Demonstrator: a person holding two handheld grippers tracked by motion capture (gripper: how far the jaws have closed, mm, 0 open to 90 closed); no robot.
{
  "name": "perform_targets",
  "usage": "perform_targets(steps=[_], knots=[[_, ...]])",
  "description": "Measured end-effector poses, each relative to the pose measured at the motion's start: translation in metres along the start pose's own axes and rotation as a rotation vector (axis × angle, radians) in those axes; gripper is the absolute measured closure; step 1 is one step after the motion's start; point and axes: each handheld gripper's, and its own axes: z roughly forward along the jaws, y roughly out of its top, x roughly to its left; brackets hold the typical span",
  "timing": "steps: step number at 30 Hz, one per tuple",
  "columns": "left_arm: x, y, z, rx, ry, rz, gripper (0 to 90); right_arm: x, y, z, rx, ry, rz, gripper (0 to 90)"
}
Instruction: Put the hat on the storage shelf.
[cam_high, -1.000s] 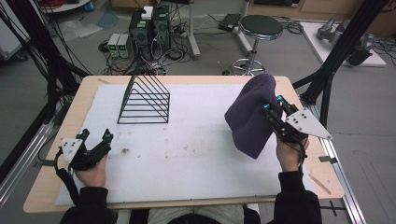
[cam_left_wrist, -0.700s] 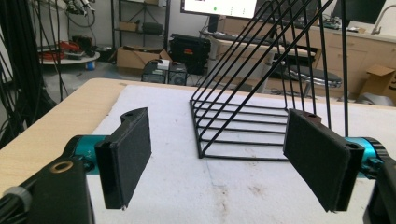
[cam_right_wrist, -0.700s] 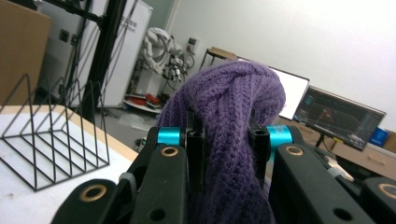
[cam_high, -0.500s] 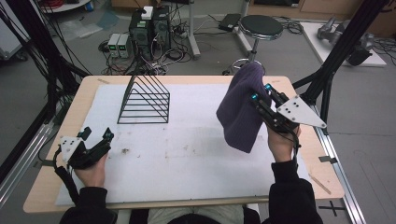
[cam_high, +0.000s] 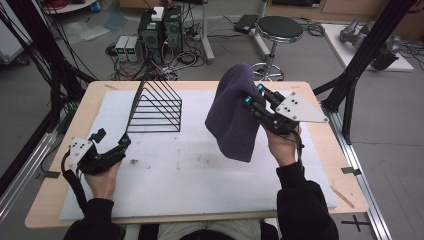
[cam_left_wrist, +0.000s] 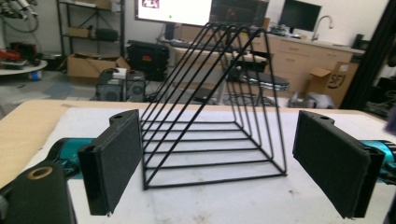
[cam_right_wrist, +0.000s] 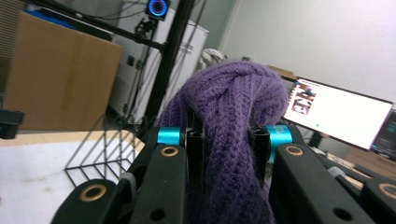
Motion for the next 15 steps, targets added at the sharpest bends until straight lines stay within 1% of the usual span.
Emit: perform_targets(steps=[1, 2, 3, 4, 5, 6, 7, 9, 10, 11, 15], knots=[[0.000, 0.001, 0.001, -0.004, -0.012, -0.006, 16.1, 0.000, 0.000, 0.000, 0.000, 0.000, 0.000, 75.7], [0.001, 0.004, 0.003, -0.010, -0.034, -0.029, 16.2, 0.003, 0.002, 0.005, -0.012, 0.020, -0.003, 75.7], [0.002, 0.007, 0.004, -0.009, -0.049, -0.046, 16.2, 0.004, 0.003, 0.007, -0.016, 0.028, 0.000, 75.7], [0.002, 0.007, 0.004, -0.009, -0.049, -0.046, 16.2, 0.005, 0.004, 0.010, -0.021, 0.040, 0.002, 75.7], [0.003, 0.011, 0.007, -0.003, -0.071, -0.058, 16.2, 0.006, 0.005, 0.012, -0.022, 0.050, 0.007, 75.7], [0.004, 0.013, 0.007, -0.007, -0.075, -0.062, 16.2, 0.007, 0.006, 0.014, -0.026, 0.059, 0.006, 75.7], [0.005, 0.014, 0.008, -0.024, -0.097, -0.070, 16.6, 0.008, 0.007, 0.015, -0.029, 0.066, 0.004, 75.7], [0.007, 0.017, 0.010, -0.018, -0.129, -0.082, 19.2, 0.010, 0.010, 0.019, -0.035, 0.085, -0.004, 75.7], [0.008, 0.019, 0.012, -0.009, -0.156, -0.087, 21.2, 0.011, 0.011, 0.020, -0.036, 0.088, -0.003, 75.6], [0.008, 0.019, 0.012, -0.009, -0.156, -0.087, 23.0, 0.013, 0.013, 0.023, -0.038, 0.094, -0.008, 75.6], [0.005, 0.024, 0.019, 0.014, -0.224, -0.065, 23.1, 0.017, 0.015, 0.028, -0.040, 0.104, -0.017, 75.6]])
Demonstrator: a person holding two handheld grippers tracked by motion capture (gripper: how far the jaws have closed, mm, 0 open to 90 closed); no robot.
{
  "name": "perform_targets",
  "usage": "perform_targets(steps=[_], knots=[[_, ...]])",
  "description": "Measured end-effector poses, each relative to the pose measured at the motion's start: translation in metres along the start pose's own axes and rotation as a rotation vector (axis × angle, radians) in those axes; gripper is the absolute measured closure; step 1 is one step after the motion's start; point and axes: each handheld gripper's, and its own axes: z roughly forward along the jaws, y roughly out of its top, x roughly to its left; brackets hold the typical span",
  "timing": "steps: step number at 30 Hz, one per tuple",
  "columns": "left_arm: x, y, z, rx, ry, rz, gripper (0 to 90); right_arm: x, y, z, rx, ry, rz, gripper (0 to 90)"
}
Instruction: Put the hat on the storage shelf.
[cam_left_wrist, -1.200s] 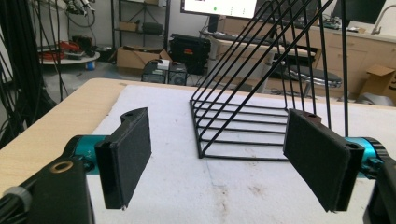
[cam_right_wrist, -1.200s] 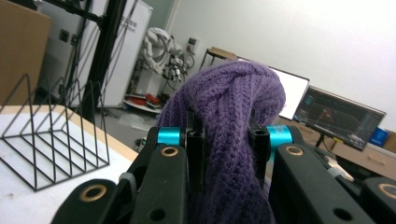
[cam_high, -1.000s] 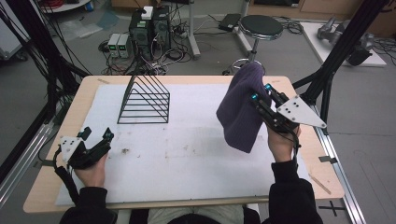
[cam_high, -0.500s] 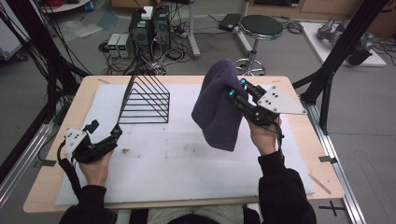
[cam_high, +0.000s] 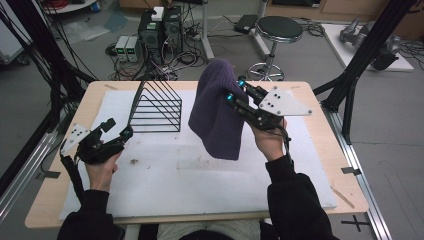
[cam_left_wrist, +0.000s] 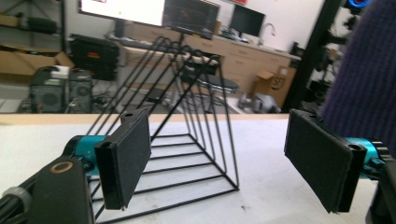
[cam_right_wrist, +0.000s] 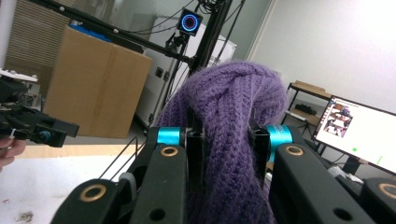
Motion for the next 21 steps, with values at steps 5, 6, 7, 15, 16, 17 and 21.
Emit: perform_targets(steps=[5, 6, 7, 15, 16, 17, 21], knots=[[-0.004, 0.012, 0.010, 0.014, -0.093, 0.034, 22.5, 0.004, 0.002, 0.007, 0.002, 0.016, -0.004, 75.6], [-0.005, 0.015, 0.012, 0.012, -0.111, 0.035, 22.5, 0.004, 0.002, 0.009, 0.001, 0.021, -0.009, 75.6], [-0.007, 0.020, 0.018, 0.027, -0.154, 0.041, 22.6, 0.005, 0.003, 0.010, -0.001, 0.026, -0.011, 75.6], [-0.018, 0.038, 0.043, 0.095, -0.297, 0.024, 23.4, 0.011, 0.012, 0.016, -0.027, 0.067, -0.020, 75.6], [-0.018, 0.038, 0.043, 0.095, -0.297, 0.024, 23.6, 0.012, 0.013, 0.017, -0.032, 0.076, -0.021, 75.6], [-0.019, 0.040, 0.046, 0.098, -0.320, 0.019, 24.4, 0.013, 0.014, 0.018, -0.035, 0.083, -0.018, 75.6], [-0.026, 0.047, 0.060, 0.105, -0.419, -0.011, 24.9, 0.017, 0.018, 0.021, -0.045, 0.107, -0.019, 75.6]])
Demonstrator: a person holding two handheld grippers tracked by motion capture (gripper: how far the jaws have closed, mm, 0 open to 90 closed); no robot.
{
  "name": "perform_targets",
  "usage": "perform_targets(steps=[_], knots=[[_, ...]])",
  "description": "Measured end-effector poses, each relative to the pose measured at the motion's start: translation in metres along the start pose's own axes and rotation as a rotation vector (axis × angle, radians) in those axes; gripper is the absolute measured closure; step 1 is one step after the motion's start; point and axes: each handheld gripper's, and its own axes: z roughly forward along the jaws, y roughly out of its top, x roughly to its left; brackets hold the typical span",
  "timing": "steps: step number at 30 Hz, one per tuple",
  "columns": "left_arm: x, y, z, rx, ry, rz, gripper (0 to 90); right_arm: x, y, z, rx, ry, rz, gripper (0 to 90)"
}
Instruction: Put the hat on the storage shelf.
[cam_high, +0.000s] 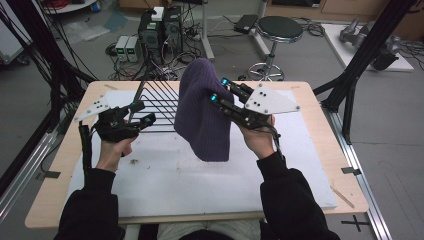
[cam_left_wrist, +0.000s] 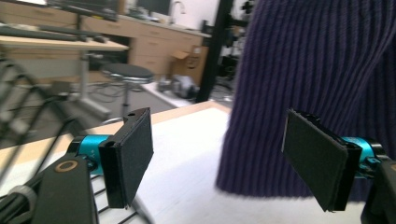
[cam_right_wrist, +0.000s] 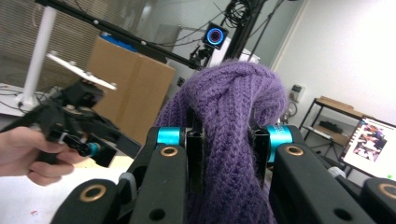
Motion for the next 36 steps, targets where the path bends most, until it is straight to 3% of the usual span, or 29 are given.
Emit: perform_targets(steps=[1, 2, 5, 6, 8, 9, 10, 11, 18, 22, 26, 28, 29, 32, 33, 34, 35, 36], knots=[[-0.001, 0.002, 0.004, 0.003, -0.030, -0.005, 24.9, 0.001, 0.001, 0.001, -0.001, 0.004, 0.001, 75.6], [-0.001, 0.002, 0.004, 0.003, -0.030, -0.005, 24.5, 0.002, 0.001, 0.003, 0.000, 0.014, 0.001, 75.5], [0.001, 0.004, 0.017, 0.019, -0.106, -0.043, 21.8, 0.004, 0.002, 0.007, -0.005, 0.041, 0.007, 75.4], [0.001, 0.004, 0.017, 0.019, -0.106, -0.043, 21.6, 0.005, 0.002, 0.009, -0.004, 0.050, 0.013, 75.4], [0.006, 0.003, 0.022, 0.025, -0.159, -0.094, 20.5, 0.006, 0.001, 0.012, -0.009, 0.066, 0.016, 75.4], [0.006, 0.003, 0.022, 0.025, -0.159, -0.094, 20.3, 0.007, 0.002, 0.014, -0.009, 0.075, 0.027, 75.4], [0.009, 0.001, 0.023, 0.031, -0.211, -0.127, 20.0, 0.007, 0.002, 0.015, -0.014, 0.082, 0.026, 75.5], [0.010, 0.001, 0.024, 0.037, -0.231, -0.132, 19.9, 0.008, 0.002, 0.016, -0.016, 0.092, 0.036, 75.4], [0.007, -0.004, 0.030, 0.090, -0.312, -0.139, 20.8, 0.014, 0.002, 0.022, -0.036, 0.149, 0.046, 75.4], [0.002, -0.006, 0.034, 0.108, -0.385, -0.109, 37.5, 0.016, 0.002, 0.025, -0.035, 0.161, 0.041, 75.4], [0.001, -0.005, 0.032, 0.137, -0.353, -0.104, 75.6, 0.015, 0.001, 0.025, -0.015, 0.157, 0.032, 75.2], [0.002, -0.003, 0.029, 0.141, -0.289, -0.086, 80.7, 0.012, 0.000, 0.023, 0.004, 0.150, 0.025, 75.1], [0.003, 0.000, 0.023, 0.130, -0.222, -0.054, 81.6, 0.010, -0.001, 0.022, 0.020, 0.146, 0.021, 75.1], [0.005, 0.007, 0.012, 0.076, -0.105, 0.000, 82.8, 0.002, -0.004, 0.020, 0.069, 0.126, 0.007, 75.2], [0.006, 0.010, 0.008, 0.056, -0.076, 0.003, 83.1, -0.001, -0.005, 0.019, 0.092, 0.110, -0.005, 75.2], [0.006, 0.010, 0.008, 0.056, -0.076, 0.003, 83.2, -0.003, -0.007, 0.019, 0.112, 0.092, -0.008, 75.3], [0.008, 0.014, 0.002, 0.027, -0.027, 0.006, 83.2, -0.006, -0.008, 0.020, 0.137, 0.070, -0.013, 75.4], [0.008, 0.014, 0.002, 0.027, -0.027, 0.006, 83.2, -0.006, -0.008, 0.020, 0.137, 0.070, -0.013, 75.4]])
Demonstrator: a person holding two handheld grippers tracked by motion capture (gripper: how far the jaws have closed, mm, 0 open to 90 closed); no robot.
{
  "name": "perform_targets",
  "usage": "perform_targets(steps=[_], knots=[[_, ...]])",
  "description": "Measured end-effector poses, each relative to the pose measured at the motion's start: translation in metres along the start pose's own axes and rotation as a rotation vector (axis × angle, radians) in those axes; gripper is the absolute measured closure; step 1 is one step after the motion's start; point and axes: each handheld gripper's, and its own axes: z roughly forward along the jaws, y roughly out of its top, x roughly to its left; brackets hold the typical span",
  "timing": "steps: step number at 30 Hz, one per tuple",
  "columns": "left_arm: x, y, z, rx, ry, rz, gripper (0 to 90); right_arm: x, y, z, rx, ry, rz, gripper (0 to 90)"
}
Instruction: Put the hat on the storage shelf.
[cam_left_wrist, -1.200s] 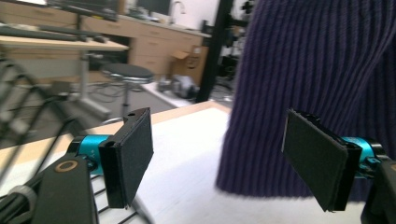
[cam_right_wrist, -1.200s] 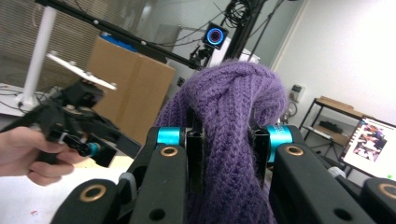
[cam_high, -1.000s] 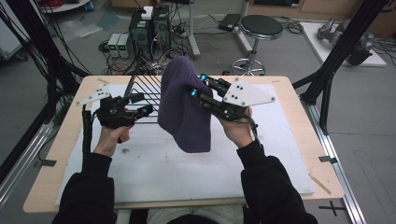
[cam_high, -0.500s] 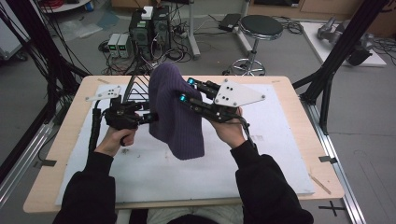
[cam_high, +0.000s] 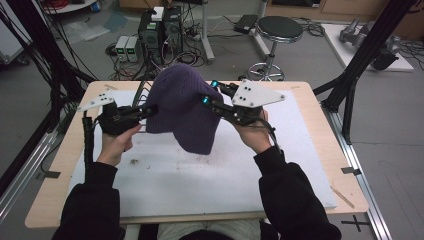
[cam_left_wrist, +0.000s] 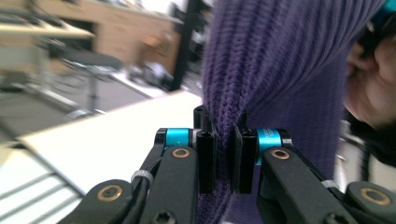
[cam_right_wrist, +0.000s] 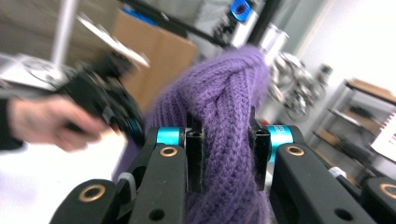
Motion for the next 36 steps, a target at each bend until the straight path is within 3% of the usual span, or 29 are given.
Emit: perform_targets(steps=[1, 4, 6, 14, 24, 27, 36], knots=[[0.001, 0.003, -0.003, -0.010, 0.035, 0.001, 83.2, -0.005, -0.003, 0.003, 0.037, -0.037, -0.017, 75.4], [0.001, 0.005, -0.005, 0.000, 0.053, 0.012, 83.2, -0.009, -0.005, 0.007, 0.071, -0.069, -0.034, 75.5], [0.000, 0.007, -0.005, 0.006, 0.068, 0.031, 83.2, -0.012, -0.005, 0.016, 0.113, -0.118, -0.084, 75.8], [-0.001, 0.024, -0.003, -0.008, 0.114, 0.065, 83.2, -0.021, 0.004, 0.033, 0.135, -0.208, -0.141, 76.8], [0.010, 0.046, -0.004, -0.053, 0.158, 0.066, 83.1, -0.035, 0.023, 0.057, 0.141, -0.240, -0.217, 77.0], [0.013, 0.058, -0.004, -0.066, 0.189, 0.090, 83.1, -0.039, 0.027, 0.065, 0.138, -0.249, -0.233, 77.1], [0.024, 0.074, -0.008, -0.090, 0.205, 0.095, 83.0, -0.049, 0.035, 0.084, 0.093, -0.272, -0.207, 77.1]])
